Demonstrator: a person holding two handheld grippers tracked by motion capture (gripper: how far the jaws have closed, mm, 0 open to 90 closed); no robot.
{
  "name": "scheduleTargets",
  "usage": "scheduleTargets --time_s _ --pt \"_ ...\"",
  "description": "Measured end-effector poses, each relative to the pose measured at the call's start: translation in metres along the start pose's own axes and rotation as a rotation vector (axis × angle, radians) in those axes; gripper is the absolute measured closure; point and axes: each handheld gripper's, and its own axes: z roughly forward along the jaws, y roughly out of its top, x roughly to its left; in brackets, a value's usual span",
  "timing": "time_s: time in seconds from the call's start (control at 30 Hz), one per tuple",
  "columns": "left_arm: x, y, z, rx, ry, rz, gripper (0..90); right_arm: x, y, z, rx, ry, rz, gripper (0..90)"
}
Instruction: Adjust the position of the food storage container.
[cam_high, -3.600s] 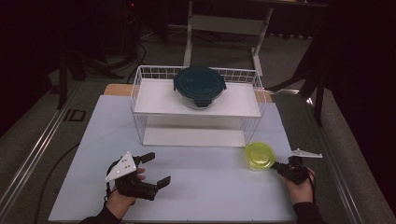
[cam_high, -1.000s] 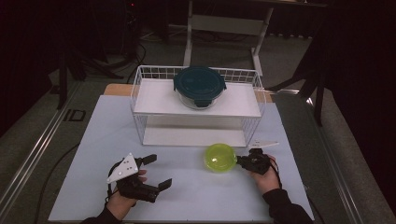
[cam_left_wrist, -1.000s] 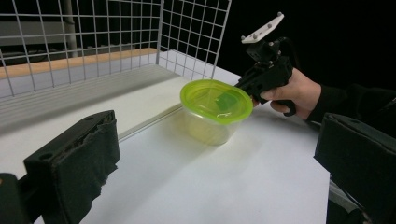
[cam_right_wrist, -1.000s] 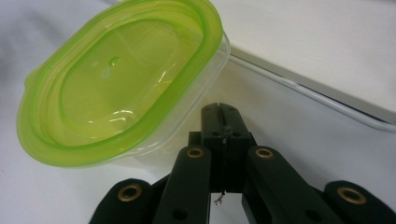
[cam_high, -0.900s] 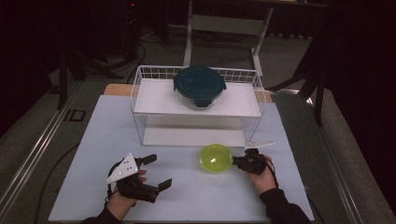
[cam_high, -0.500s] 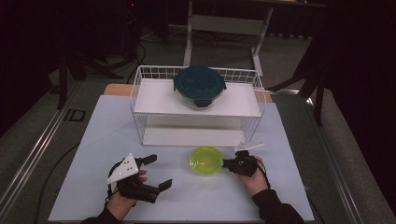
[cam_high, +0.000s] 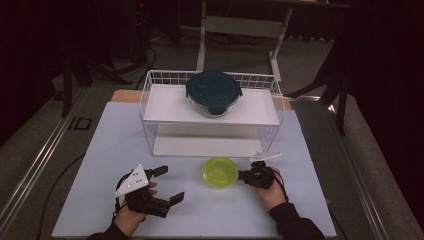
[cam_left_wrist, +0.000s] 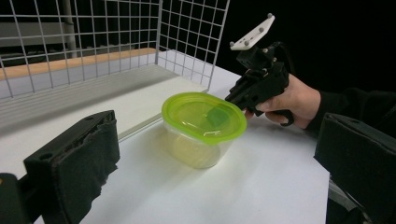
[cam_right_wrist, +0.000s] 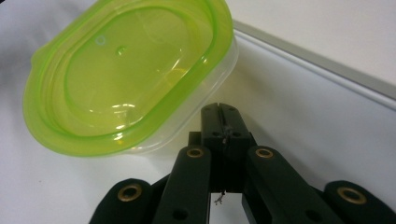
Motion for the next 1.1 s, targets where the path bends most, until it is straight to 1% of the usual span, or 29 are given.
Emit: scheduleTargets --time_s 0.13,0.3,0.37,0.4,0.43,0.47,0.67,0.77,0.93,1.1 --pt "0.000 0.000 0.000 -0.003 0.000 -0.002 0.0 0.007 0.001 0.005 0.012 0.017 0.003 90.0" --pt "0.000 0.000 0.000 -0.002 0.000 0.001 0.0 0.014 0.004 0.012 0.021 0.038 -0.012 90.0" --pt "0.000 0.000 -0.001 -0.002 0.000 0.001 0.0 0.019 0.005 0.014 0.029 0.040 -0.013 90.0" --pt "0.000 0.000 -0.001 -0.002 0.000 0.001 0.0 0.019 0.005 0.014 0.029 0.040 -0.013 90.0" --pt "0.000 0.000 -0.001 -0.002 0.001 0.002 0.0 0.020 0.006 0.016 0.032 0.046 -0.018 90.0" --pt "0.000 0.000 -0.001 -0.003 0.000 0.001 0.0 0.024 0.007 0.019 0.030 0.054 -0.034 90.0" --pt "0.000 0.001 -0.001 -0.002 -0.001 0.001 0.0 0.026 0.008 0.025 0.033 0.062 -0.033 90.0" --pt "0.001 0.000 -0.001 -0.002 -0.001 -0.002 0.0 0.030 0.009 0.028 0.042 0.072 -0.039 90.0" --pt "0.001 0.001 -0.001 -0.006 -0.002 0.001 0.0 0.034 0.012 0.033 0.043 0.079 -0.046 90.0" --pt "0.001 0.001 -0.002 -0.004 -0.003 0.002 0.0 0.035 0.012 0.034 0.047 0.076 -0.050 90.0"
